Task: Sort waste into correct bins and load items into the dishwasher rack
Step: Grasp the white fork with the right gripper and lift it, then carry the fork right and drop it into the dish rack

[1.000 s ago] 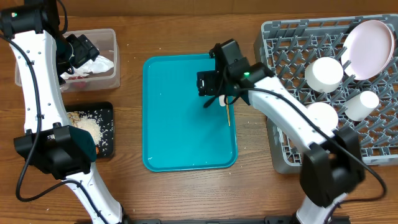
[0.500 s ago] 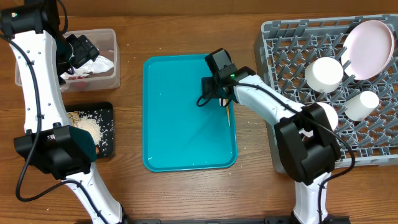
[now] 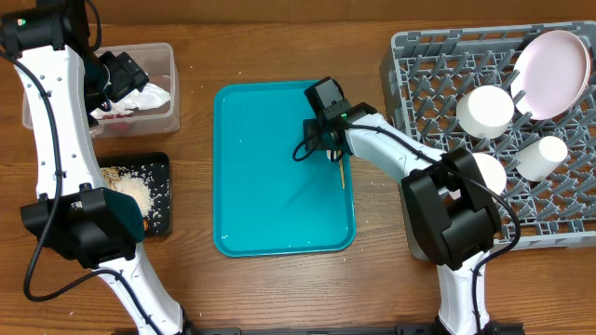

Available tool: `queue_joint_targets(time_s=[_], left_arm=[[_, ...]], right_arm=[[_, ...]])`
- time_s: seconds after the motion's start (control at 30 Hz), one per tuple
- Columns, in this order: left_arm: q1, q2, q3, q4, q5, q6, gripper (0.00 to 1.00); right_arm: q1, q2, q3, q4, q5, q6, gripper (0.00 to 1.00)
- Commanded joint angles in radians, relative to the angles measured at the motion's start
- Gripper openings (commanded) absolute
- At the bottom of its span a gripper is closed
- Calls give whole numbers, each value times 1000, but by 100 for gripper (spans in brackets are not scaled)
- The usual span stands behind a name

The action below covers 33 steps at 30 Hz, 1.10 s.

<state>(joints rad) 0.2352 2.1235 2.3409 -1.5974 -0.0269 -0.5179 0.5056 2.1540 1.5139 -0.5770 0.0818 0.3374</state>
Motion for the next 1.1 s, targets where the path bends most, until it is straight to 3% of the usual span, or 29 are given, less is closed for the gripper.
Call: queue_joint_targets(time_s=[0.0, 0.23, 0.33, 0.67, 0.83, 1.07], left_arm=[[-7, -1, -5, 1, -6, -2, 100], [-7, -1, -5, -3, -6, -2, 100], [-7, -1, -5, -3, -6, -2, 100], [-7, -1, -5, -7, -6, -2, 100], [-7, -1, -5, -10, -6, -2, 100], [-6, -1, -5, -10, -11, -2, 100]], right_arm=[[-2, 19, 12, -13, -26, 8, 50], [-1, 19, 12, -97, -52, 34, 11], [-1, 14, 18, -138, -125, 34, 4], [-5, -16, 150, -317, -227, 34, 4], [-64, -67, 326, -491, -275, 15, 4], [-287, -143, 580, -665, -279, -222, 4]])
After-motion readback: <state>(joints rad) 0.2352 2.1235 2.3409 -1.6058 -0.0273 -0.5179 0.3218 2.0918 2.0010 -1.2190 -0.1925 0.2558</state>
